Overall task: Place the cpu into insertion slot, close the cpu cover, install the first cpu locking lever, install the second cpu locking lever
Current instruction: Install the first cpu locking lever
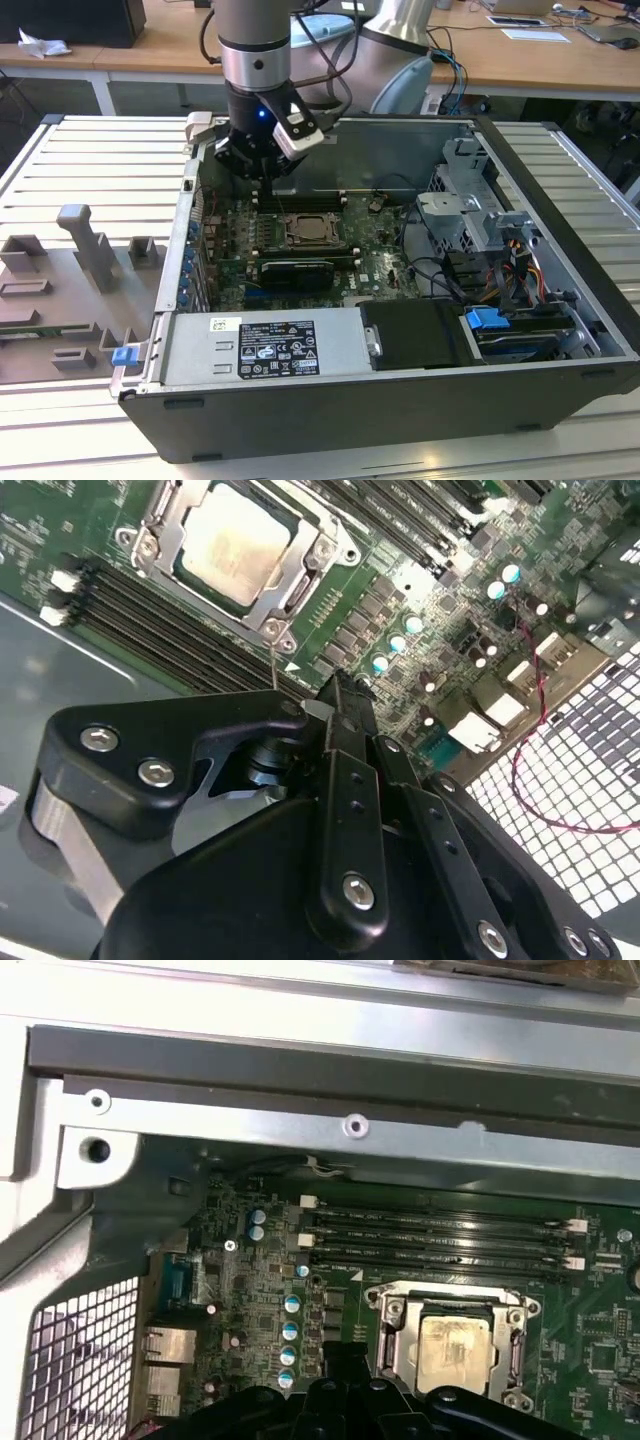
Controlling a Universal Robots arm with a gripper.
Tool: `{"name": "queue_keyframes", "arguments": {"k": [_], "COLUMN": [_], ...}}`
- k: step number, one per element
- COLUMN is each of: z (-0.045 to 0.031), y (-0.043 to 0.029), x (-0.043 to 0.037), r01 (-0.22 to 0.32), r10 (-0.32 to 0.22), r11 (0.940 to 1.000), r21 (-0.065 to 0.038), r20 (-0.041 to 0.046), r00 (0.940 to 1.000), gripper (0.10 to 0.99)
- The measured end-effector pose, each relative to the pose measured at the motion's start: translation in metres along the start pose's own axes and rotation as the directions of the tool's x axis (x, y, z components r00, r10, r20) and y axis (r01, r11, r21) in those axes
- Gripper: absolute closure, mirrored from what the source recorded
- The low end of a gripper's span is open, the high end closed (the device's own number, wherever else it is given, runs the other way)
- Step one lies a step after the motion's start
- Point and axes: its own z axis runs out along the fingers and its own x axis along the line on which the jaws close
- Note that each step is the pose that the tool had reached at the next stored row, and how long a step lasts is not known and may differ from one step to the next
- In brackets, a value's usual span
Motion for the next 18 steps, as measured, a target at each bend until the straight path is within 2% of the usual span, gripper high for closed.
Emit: {"name": "queue_keyframes", "arguments": {"k": [8,14,18], "z": [0.0019,0.0025,0.0029], "y": [0.0084,0.0186,0.0199], "x": [-0.0002,-0.0008,-0.0043], "r01": [0.000,0.000,0.000], "r10": [0.000,0.000,0.000], "r11": [1.0000,1.0000,1.0000], "r21": [0.000,0.000,0.000], "r20": [0.0002,0.0001,0.0001], "r00": [1.0000,1.0000,1.0000], "gripper": [0.980,0.980,0.980]}}
